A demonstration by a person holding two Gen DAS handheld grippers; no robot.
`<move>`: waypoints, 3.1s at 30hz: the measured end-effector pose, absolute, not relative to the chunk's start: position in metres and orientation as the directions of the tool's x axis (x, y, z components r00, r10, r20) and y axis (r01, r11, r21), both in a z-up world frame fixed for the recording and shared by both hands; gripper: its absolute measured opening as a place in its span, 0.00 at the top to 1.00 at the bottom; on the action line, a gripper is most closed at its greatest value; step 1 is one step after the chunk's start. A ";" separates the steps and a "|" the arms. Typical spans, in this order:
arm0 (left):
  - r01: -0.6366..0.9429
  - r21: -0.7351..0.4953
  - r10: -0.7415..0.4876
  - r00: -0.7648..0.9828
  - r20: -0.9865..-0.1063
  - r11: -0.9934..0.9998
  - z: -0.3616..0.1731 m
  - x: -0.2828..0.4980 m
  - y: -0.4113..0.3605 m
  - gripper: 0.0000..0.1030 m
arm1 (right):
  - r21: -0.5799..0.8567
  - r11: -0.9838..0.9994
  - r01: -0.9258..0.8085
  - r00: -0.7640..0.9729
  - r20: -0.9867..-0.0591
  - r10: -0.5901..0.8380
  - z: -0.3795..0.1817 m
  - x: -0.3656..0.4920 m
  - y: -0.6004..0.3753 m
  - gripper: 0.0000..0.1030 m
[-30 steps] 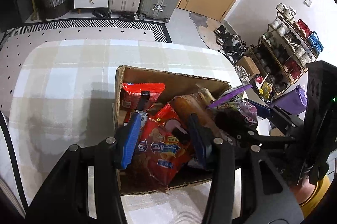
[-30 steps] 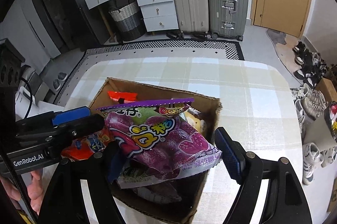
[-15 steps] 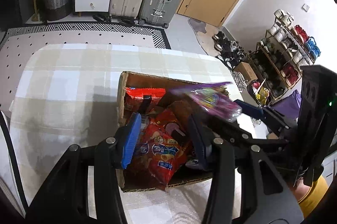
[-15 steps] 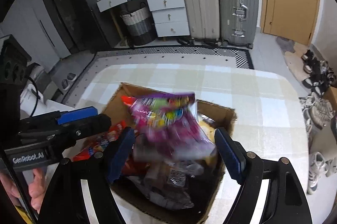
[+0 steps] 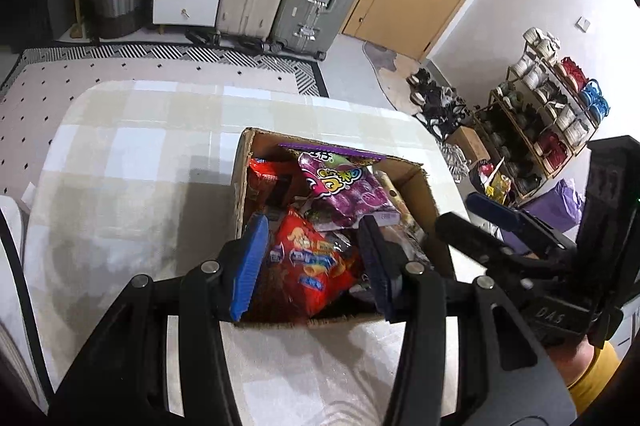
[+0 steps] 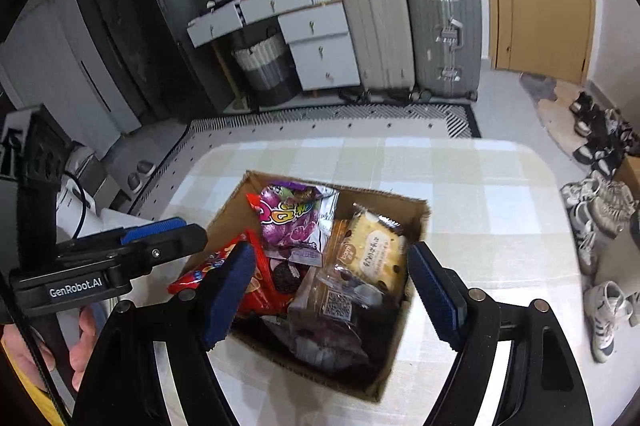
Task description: Organize snacks
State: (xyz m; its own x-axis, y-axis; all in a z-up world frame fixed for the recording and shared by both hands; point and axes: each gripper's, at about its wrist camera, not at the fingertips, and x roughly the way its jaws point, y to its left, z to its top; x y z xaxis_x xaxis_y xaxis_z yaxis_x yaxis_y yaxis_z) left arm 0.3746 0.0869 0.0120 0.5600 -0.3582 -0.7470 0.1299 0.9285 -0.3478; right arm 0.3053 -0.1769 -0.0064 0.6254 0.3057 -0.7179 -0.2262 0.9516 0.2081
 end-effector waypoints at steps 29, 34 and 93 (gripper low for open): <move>0.055 -0.075 -0.085 0.863 -0.497 0.996 0.166 0.001 0.051 0.01 | 0.143 0.952 -0.272 0.878 -0.367 0.307 0.090 -0.020 -0.190 0.01; 0.007 -0.053 -0.028 0.910 -0.415 0.999 0.162 -0.058 0.059 0.01 | 0.119 0.958 -0.261 0.898 -0.333 0.286 0.084 -0.054 -0.187 0.01; 0.015 0.015 -0.006 0.892 -0.452 1.000 0.023 -0.011 0.039 0.01 | 0.090 0.982 -0.168 0.914 -0.358 0.189 -0.019 -0.051 -0.186 0.01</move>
